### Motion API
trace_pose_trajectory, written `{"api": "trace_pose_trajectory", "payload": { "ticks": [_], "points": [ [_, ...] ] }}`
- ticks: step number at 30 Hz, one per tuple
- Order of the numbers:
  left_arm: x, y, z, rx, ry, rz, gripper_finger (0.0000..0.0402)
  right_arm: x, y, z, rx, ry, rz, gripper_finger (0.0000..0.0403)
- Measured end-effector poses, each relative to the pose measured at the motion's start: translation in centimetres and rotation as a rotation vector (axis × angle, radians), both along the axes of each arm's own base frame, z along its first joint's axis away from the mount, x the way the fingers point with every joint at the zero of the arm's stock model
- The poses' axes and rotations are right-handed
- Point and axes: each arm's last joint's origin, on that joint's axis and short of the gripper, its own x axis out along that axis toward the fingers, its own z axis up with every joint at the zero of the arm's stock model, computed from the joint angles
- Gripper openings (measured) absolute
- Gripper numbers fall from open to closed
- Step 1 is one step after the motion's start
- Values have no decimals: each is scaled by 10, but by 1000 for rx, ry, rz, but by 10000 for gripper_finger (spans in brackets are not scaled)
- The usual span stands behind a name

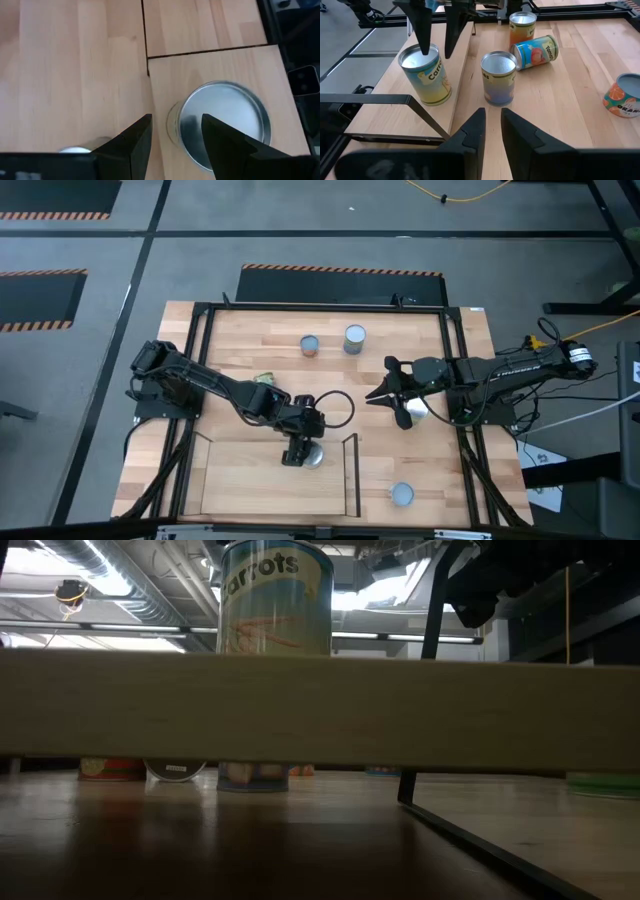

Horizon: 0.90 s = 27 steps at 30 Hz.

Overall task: Pick and place cans onto a shelf
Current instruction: Put the canned carrot on the shelf

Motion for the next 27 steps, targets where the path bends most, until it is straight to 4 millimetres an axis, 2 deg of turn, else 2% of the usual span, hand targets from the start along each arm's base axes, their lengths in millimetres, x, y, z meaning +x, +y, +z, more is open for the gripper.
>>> {"api": "trace_pose_trajectory", "payload": {
  "ticks": [11,27],
  "points": [
    [-4,0,-3,-35,60,-4,161,0,0,0,0,0,0,65],
    [-8,1,-4,-36,105,-12,111,0,0,0,0,0,0,65]
  ]
}}
